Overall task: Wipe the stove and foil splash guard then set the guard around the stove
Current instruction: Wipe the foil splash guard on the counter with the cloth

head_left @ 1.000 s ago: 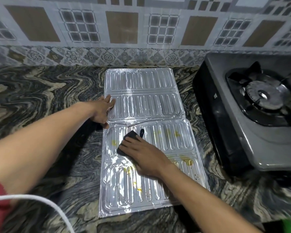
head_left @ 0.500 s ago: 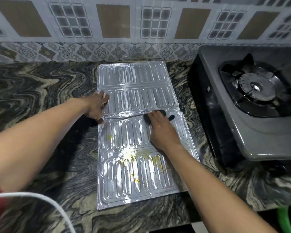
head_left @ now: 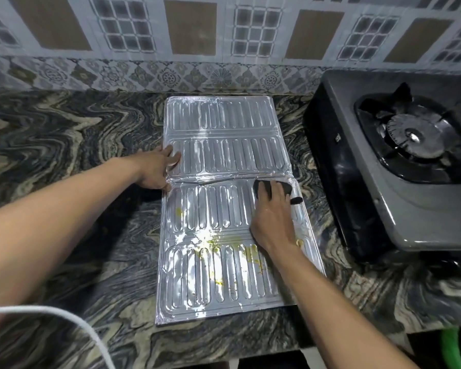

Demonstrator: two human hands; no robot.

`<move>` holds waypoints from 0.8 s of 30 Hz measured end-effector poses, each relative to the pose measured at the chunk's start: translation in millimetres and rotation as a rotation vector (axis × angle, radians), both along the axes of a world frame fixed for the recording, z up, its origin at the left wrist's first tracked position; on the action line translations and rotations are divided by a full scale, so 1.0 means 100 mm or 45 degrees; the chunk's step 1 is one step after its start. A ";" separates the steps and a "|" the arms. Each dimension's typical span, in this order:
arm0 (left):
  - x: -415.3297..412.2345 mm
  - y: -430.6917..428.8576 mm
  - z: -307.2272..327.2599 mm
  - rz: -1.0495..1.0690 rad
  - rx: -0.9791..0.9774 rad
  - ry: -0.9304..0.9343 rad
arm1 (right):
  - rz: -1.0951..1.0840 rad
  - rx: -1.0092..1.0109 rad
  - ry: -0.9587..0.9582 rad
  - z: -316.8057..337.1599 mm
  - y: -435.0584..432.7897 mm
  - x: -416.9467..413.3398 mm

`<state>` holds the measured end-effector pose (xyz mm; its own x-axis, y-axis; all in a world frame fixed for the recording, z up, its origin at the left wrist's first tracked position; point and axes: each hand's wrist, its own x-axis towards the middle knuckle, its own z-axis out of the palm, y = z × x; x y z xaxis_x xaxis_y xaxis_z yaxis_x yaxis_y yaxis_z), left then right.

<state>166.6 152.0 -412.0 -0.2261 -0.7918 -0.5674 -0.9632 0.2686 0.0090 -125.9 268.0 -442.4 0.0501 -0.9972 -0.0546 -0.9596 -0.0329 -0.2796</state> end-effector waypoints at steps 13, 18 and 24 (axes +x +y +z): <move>0.17 -0.11 0.00 -0.018 0.027 0.041 | 0.415 0.091 0.017 0.02 -0.06 1.11; 0.16 -0.10 0.01 -0.020 0.011 0.010 | 0.521 0.059 -0.020 0.01 0.11 1.09; 0.19 -0.11 0.00 0.007 0.025 0.019 | 0.309 0.021 -0.210 -0.04 0.36 1.04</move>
<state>185.1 140.8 -412.5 -0.2307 -0.7817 -0.5794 -0.9643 0.2632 0.0288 -22.1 304.0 -446.2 0.2966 -0.9541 -0.0418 -0.8656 -0.2501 -0.4339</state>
